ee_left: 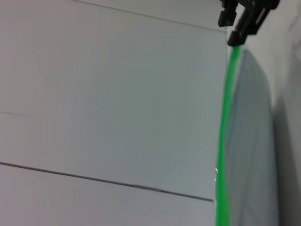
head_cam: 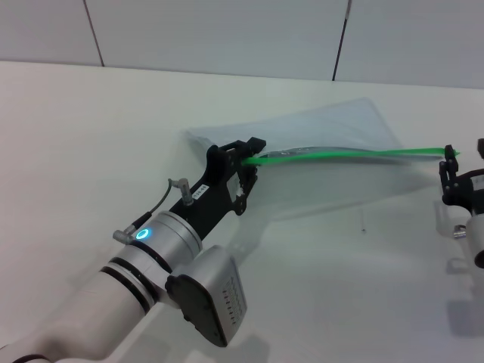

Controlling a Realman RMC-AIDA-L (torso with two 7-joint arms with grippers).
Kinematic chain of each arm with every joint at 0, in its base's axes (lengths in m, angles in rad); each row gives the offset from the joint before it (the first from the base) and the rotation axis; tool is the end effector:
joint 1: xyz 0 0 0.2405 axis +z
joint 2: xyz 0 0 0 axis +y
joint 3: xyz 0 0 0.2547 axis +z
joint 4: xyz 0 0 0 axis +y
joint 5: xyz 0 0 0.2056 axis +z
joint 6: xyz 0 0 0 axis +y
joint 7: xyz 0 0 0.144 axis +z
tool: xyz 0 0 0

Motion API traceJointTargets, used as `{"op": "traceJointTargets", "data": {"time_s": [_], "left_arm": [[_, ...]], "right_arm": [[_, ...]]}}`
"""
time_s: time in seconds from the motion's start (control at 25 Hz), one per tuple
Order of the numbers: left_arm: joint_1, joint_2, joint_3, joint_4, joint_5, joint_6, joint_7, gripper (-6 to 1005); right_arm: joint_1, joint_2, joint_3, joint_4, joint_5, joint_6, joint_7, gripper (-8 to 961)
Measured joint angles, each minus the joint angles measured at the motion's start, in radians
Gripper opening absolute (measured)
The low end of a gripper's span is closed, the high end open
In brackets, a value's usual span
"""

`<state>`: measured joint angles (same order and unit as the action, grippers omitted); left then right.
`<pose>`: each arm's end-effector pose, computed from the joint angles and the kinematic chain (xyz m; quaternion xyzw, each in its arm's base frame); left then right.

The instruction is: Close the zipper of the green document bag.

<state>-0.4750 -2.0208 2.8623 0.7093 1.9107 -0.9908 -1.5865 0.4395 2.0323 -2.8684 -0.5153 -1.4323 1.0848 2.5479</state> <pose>-0.2106 0.2980 -0.1114 -0.7566 0.3559 0.0212 0.5481 0.3079 0.3145 -0.0548 -0.7185 0.1880 0.1353 0.6559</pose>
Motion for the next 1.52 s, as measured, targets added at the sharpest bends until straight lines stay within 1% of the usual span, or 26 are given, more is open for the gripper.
{"op": "traceJointTargets", "data": {"time_s": [0.08,0.2,0.28,0.4,0.52,0.64,0.72,0.84,1.24,1.52], "left_arm": [[0.000,-0.001,0.000,-0.001,0.009,-0.007,-0.022,73],[0.000,-0.002,0.000,-0.002,0.019,-0.034,-0.055,198],[0.000,-0.002,0.000,-0.002,0.023,-0.067,-0.080,282],[0.001,-0.003,0.000,-0.003,0.025,-0.108,-0.110,371],[0.002,-0.004,0.000,-0.009,0.027,-0.121,-0.119,460],[0.003,-0.005,0.000,-0.012,0.029,-0.125,-0.129,551],[0.004,-0.007,-0.003,-0.025,0.023,-0.148,-0.169,615],[0.001,-0.013,-0.009,-0.060,0.002,-0.201,-0.246,709],[-0.025,-0.019,-0.015,-0.125,-0.137,-0.294,-0.512,699],[-0.057,-0.018,-0.015,-0.180,-0.285,-0.304,-0.714,696]], "right_arm": [[0.001,0.000,-0.002,-0.009,0.025,0.009,-0.020,342],[0.004,0.000,-0.005,-0.021,0.061,0.023,-0.050,492],[0.006,0.000,-0.005,-0.027,0.070,0.026,-0.063,546],[0.007,0.000,-0.001,-0.031,0.070,0.026,-0.067,626],[0.007,0.000,0.000,-0.033,0.070,0.027,-0.067,707],[0.009,0.000,0.000,-0.038,0.072,0.028,-0.067,743],[0.011,0.001,0.001,-0.044,0.073,0.033,-0.067,767],[0.020,0.002,0.002,-0.056,0.073,0.046,-0.061,767],[0.074,0.002,0.004,-0.091,0.108,0.050,-0.053,767],[0.107,0.001,0.010,-0.087,0.135,0.039,0.019,767]]}}
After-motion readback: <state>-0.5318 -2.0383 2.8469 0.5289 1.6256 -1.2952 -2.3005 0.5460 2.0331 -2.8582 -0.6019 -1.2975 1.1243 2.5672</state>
